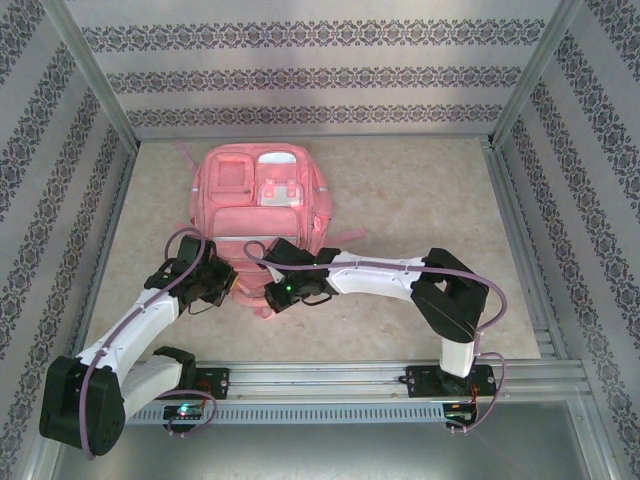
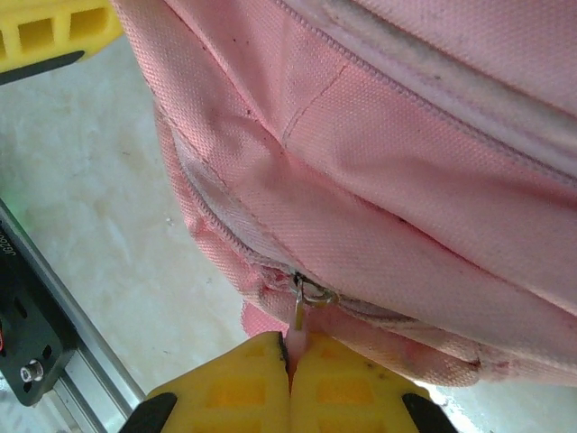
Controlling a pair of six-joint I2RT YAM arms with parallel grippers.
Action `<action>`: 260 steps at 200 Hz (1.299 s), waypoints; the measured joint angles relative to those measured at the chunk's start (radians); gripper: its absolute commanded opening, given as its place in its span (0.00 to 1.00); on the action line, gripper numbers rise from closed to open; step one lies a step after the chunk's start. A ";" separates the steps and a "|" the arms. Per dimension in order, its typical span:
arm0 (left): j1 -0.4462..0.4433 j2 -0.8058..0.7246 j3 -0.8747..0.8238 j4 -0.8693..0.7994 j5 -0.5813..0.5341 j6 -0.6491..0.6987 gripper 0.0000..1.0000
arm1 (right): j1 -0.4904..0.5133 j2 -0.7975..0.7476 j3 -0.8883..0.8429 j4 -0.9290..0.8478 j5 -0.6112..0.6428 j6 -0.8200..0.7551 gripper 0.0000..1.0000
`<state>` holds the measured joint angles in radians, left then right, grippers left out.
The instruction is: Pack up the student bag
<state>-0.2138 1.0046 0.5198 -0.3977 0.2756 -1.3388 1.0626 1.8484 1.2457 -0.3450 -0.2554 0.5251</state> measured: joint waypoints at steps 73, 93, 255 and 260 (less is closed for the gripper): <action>0.000 -0.106 0.000 -0.007 0.043 0.021 0.20 | -0.125 -0.190 -0.229 0.255 -0.051 0.192 0.00; -0.011 -0.095 0.022 -0.012 0.081 0.079 0.43 | -0.161 -0.248 -0.284 0.308 -0.060 0.251 0.00; -0.303 0.507 0.798 -0.264 -0.021 1.079 0.64 | -0.262 -0.526 -0.517 0.166 -0.050 -0.086 0.00; -0.303 0.551 0.843 -0.275 -0.012 1.102 0.64 | -0.266 -0.536 -0.529 0.168 -0.047 -0.097 0.00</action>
<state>-0.5171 1.5558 1.3624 -0.6724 0.2634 -0.2371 0.7963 1.3121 0.7162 -0.1768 -0.3023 0.4282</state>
